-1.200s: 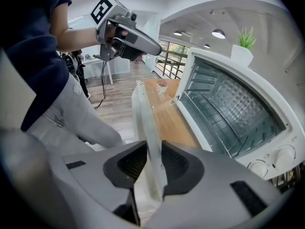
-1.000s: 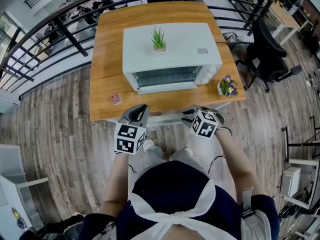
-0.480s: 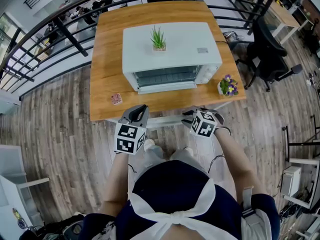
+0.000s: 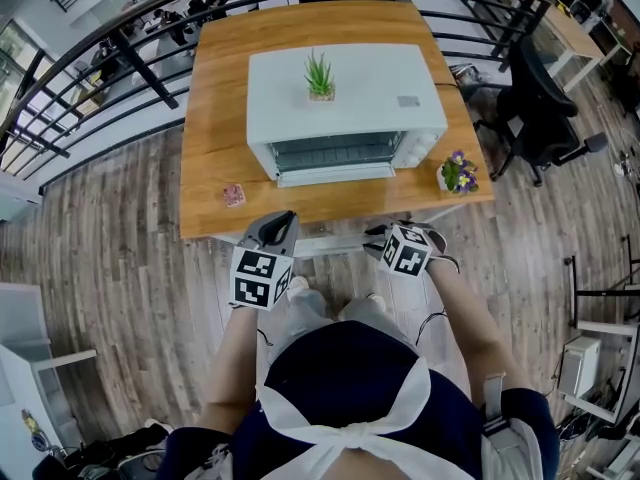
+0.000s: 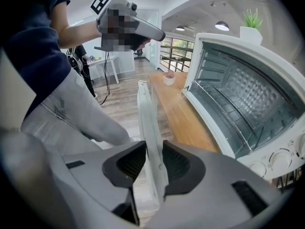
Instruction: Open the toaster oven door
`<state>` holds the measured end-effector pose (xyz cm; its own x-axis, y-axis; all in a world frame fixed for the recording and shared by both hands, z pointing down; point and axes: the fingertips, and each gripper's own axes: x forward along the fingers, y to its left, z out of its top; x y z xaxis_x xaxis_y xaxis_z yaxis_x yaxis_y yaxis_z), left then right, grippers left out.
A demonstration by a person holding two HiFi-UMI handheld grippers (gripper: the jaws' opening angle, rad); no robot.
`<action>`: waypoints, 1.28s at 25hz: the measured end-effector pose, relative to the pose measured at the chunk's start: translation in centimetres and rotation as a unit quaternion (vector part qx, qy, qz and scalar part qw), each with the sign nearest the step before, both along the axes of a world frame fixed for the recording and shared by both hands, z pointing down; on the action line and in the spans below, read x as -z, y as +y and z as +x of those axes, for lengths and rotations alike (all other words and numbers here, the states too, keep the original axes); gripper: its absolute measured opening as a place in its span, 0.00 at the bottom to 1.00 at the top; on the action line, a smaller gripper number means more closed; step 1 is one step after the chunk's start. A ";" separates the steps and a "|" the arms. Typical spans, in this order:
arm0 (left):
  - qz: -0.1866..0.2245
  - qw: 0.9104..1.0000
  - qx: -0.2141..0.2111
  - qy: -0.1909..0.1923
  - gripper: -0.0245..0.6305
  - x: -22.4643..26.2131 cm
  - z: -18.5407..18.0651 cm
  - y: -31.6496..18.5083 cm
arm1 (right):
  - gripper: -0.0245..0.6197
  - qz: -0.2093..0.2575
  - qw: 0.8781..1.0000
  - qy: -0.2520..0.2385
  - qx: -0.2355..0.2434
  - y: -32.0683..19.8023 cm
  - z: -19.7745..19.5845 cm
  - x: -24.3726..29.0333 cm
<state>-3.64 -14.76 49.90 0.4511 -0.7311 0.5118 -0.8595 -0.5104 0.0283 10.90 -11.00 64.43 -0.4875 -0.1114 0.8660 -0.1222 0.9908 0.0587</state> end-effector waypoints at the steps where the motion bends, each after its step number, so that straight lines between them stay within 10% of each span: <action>1: -0.001 1.000 0.001 0.000 0.09 0.0 0.0 0.1 | 0.22 0.000 1.000 0.003 0.003 0.1 0.0 -0.2; 32: -0.004 0.999 0.030 -0.014 0.09 -0.4 -1.1 0.9 | 0.27 -0.009 0.998 0.064 -0.021 0.4 0.5 -7.5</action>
